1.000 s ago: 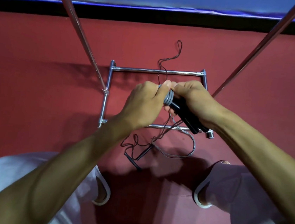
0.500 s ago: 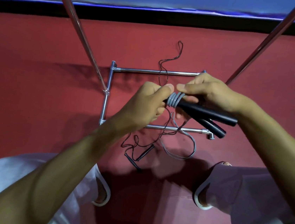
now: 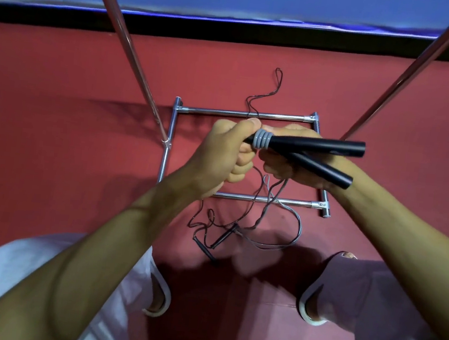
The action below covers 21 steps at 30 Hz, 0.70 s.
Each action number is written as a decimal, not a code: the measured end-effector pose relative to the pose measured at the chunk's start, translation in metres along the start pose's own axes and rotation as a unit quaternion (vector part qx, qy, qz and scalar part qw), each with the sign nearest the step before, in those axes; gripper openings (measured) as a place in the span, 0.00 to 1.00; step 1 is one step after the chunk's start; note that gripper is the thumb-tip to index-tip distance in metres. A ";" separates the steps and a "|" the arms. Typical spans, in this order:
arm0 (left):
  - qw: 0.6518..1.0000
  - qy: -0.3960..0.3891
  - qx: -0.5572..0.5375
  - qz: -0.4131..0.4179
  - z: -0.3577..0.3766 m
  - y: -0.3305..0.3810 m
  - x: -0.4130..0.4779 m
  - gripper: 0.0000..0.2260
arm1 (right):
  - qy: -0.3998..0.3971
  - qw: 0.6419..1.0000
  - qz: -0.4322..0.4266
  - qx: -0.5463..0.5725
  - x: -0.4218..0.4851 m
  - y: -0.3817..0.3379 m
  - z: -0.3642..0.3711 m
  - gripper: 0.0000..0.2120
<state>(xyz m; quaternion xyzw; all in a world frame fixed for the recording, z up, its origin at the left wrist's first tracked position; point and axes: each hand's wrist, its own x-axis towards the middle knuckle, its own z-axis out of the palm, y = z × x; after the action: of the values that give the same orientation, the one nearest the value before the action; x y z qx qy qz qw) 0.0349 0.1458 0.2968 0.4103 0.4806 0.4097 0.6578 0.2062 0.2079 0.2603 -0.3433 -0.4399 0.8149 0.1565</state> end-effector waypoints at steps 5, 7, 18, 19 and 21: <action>0.987 0.027 -0.113 -0.112 -0.009 -0.003 0.002 0.20 | 0.066 0.997 0.025 -0.020 -0.003 0.007 0.017 0.20; 0.974 0.020 -0.159 -0.162 -0.014 -0.002 0.003 0.20 | 0.096 0.995 0.012 -0.025 -0.003 0.009 0.021 0.17; 0.889 0.119 -0.366 -0.249 -0.053 0.004 0.018 0.16 | 0.406 0.601 -0.408 -0.555 -0.012 0.031 -0.002 0.03; 0.883 0.126 -0.375 -0.253 -0.055 0.005 0.018 0.15 | 0.383 0.600 -0.413 -0.568 -0.013 0.031 -0.002 0.04; 0.877 0.132 -0.384 -0.258 -0.057 0.006 0.019 0.14 | 0.330 0.622 -0.372 -0.604 -0.016 0.028 0.000 0.10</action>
<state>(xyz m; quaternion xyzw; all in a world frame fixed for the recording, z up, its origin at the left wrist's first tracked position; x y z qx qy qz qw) -0.0175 0.1741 0.2855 -0.0709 0.4569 0.4277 0.7767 0.2189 0.1835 0.2436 -0.4133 -0.8423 0.0699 0.3387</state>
